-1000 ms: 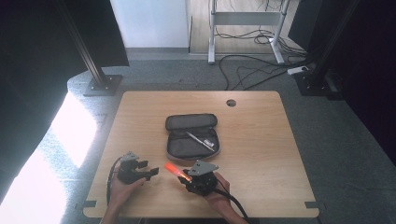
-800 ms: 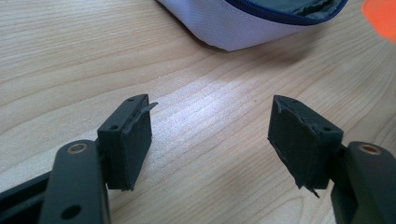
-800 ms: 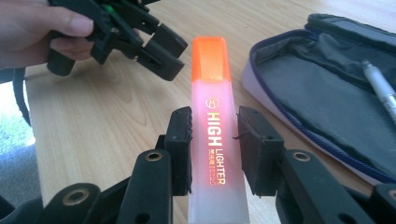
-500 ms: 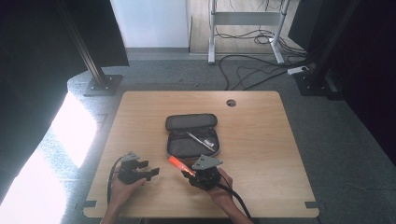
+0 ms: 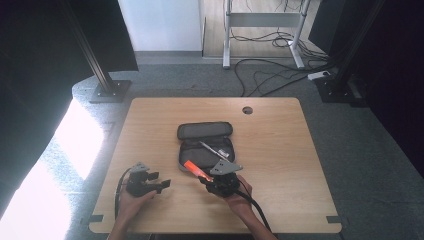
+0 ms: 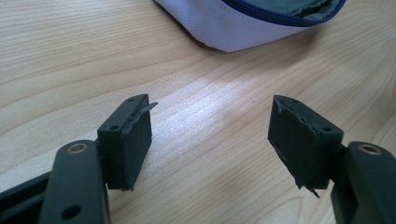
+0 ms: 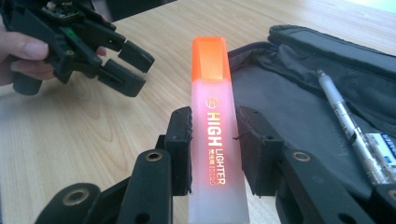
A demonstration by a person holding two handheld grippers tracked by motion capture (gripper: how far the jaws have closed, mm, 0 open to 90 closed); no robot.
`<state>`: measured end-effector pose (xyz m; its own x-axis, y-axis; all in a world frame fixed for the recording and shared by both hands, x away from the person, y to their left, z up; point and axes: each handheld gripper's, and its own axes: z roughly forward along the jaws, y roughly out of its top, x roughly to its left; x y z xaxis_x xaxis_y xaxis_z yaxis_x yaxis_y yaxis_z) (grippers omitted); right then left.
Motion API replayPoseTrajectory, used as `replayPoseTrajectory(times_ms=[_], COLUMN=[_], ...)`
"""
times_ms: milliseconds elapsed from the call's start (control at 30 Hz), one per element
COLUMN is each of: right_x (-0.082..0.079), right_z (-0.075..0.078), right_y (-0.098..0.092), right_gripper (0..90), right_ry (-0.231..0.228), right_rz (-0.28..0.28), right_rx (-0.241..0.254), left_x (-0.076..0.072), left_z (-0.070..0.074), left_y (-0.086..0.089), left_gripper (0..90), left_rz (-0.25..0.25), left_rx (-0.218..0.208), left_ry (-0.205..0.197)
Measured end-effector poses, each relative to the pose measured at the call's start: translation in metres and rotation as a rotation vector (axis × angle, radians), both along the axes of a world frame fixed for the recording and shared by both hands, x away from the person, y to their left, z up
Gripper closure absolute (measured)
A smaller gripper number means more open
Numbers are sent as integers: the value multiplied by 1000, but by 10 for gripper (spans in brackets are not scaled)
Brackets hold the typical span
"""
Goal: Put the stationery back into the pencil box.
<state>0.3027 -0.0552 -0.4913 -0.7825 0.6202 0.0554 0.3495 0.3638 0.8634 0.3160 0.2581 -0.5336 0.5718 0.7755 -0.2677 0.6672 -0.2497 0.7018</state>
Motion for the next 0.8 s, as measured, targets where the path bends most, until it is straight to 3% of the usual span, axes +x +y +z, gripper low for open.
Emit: replayPoseTrajectory(times_ms=[800], right_x=[30], right_z=[7], right_y=[-5], right_gripper=[656], right_ry=[-5], right_rz=[-31], right_rx=[2], left_x=[0], left_z=[-1], left_y=[0], left_gripper=[306], left_rz=[3], left_rx=[-4], left_ry=[8])
